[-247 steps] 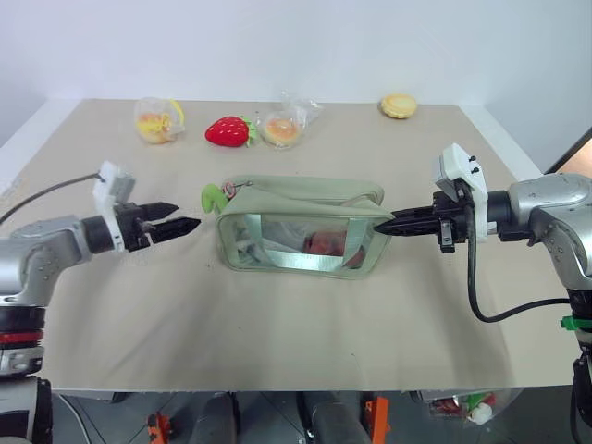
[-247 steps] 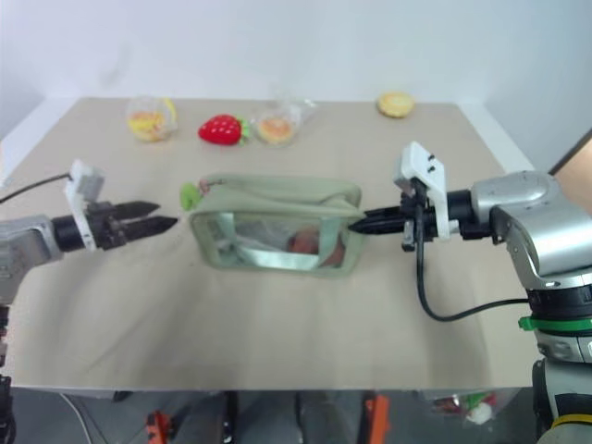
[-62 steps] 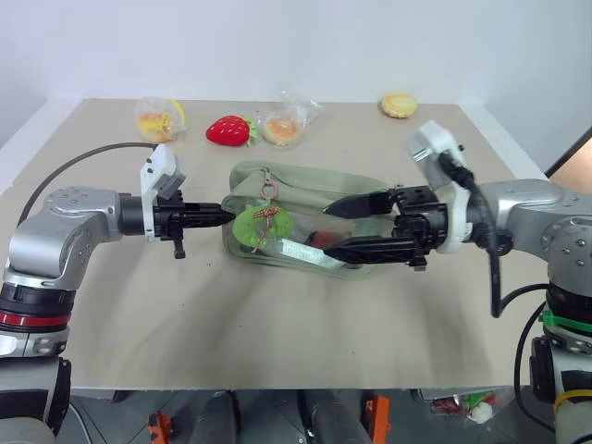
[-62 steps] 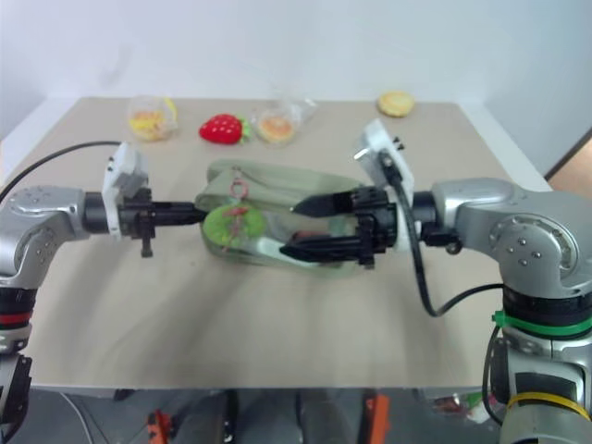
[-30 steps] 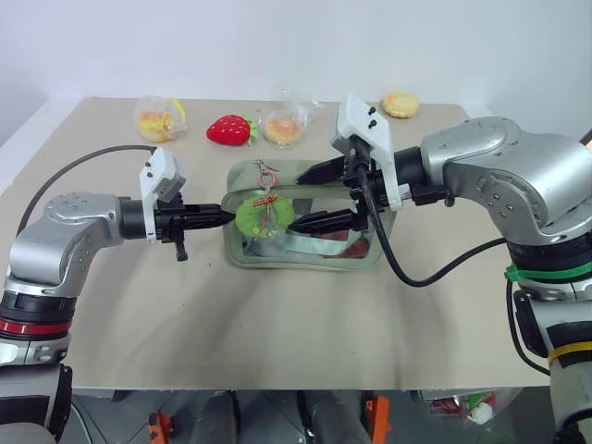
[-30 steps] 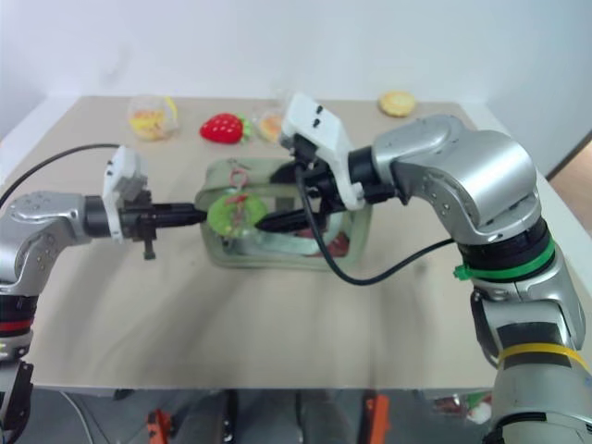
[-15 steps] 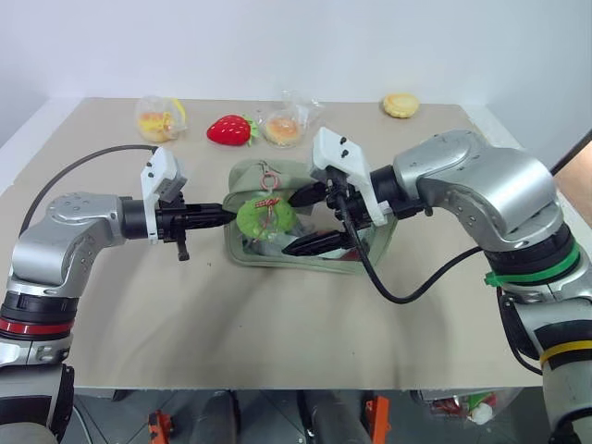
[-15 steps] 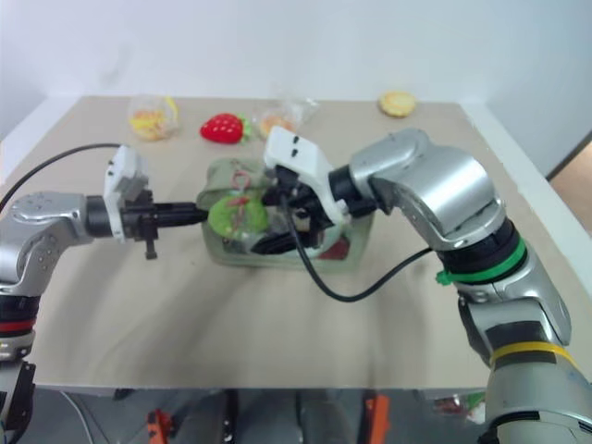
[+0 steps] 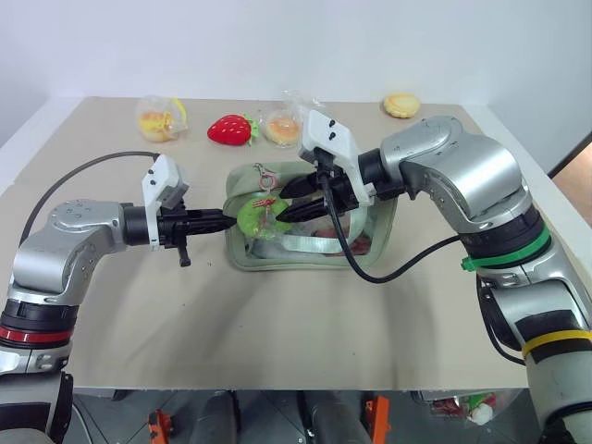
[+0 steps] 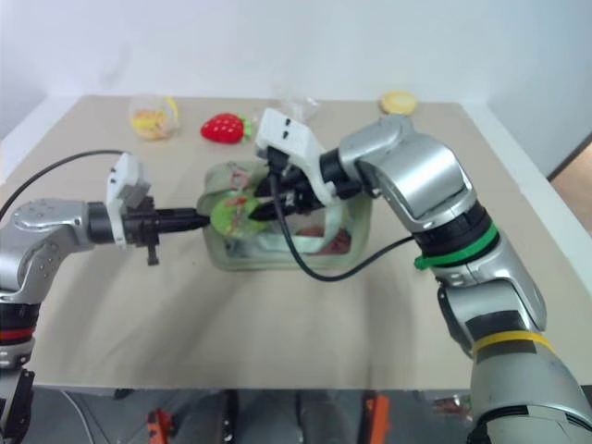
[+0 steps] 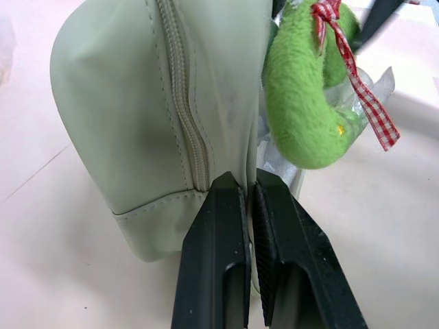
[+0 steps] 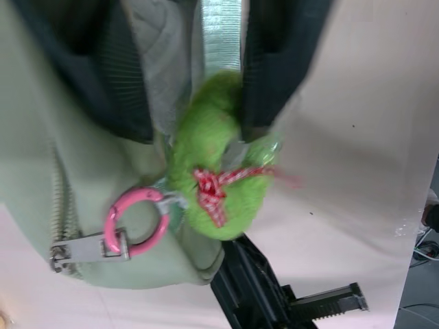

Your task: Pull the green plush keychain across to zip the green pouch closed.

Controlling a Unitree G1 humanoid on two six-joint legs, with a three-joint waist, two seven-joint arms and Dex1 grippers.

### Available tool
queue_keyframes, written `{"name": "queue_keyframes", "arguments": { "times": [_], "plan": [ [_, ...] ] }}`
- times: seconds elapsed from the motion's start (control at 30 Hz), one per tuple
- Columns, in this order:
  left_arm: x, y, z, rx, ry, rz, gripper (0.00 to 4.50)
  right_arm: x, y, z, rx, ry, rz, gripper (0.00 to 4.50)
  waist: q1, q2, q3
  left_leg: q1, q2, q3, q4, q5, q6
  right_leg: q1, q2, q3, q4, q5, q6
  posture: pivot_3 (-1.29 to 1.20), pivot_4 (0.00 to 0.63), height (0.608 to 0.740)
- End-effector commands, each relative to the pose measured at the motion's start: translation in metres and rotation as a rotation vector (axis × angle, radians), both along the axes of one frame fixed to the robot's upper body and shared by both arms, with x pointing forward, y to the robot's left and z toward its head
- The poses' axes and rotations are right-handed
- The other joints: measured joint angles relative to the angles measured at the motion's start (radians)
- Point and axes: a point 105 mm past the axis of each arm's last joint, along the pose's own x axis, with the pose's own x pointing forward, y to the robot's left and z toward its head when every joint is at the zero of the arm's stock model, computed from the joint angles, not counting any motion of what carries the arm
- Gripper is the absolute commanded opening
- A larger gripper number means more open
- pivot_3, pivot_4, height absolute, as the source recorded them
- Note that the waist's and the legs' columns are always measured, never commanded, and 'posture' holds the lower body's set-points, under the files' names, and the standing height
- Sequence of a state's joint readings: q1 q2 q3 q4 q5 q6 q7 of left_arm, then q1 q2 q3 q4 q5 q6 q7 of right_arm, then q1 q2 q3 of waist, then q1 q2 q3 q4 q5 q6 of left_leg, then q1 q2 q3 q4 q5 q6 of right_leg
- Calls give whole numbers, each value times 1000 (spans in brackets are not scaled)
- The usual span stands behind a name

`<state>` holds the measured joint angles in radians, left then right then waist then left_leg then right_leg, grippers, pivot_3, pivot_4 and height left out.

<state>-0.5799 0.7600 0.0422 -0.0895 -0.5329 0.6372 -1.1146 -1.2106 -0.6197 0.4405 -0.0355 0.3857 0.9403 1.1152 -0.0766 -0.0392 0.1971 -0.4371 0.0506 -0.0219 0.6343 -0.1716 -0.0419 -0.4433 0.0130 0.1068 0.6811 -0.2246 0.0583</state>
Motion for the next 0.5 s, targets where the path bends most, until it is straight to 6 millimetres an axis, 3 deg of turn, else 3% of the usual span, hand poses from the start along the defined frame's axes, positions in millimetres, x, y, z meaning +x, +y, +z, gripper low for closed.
{"name": "queue_keyframes", "arguments": {
  "times": [0.03,0.07,0.1,0.33,0.4,0.5],
  "plan": [
    [-5,-3,12,-23,-49,-19,0,-2,4,18,30,-62,22,521,0,0,0,0,0,0,0,0,0,0,0,0,0,0,0,0,150,740],
    [-5,-3,12,-24,-49,-18,0,-2,4,18,33,-61,20,153,0,0,0,0,0,0,0,0,0,0,0,0,0,0,0,0,150,740],
    [-5,-3,12,-25,-49,-18,0,-2,4,18,35,-60,19,69,0,0,0,0,0,0,0,0,0,0,0,0,0,0,0,0,150,740],
    [-4,-2,10,-31,-45,-9,0,0,0,23,43,-55,14,69,0,0,0,0,0,0,0,0,0,0,0,0,0,0,0,0,150,740],
    [-4,-2,10,-32,-44,-8,0,-3,-4,30,49,-38,24,69,0,0,0,0,0,0,0,0,0,0,0,0,0,0,0,0,150,740],
    [-4,-1,9,-31,-43,-6,0,-25,-14,58,102,4,138,69,0,0,0,0,0,0,0,0,0,0,0,0,0,0,0,0,150,740]
  ]
}}
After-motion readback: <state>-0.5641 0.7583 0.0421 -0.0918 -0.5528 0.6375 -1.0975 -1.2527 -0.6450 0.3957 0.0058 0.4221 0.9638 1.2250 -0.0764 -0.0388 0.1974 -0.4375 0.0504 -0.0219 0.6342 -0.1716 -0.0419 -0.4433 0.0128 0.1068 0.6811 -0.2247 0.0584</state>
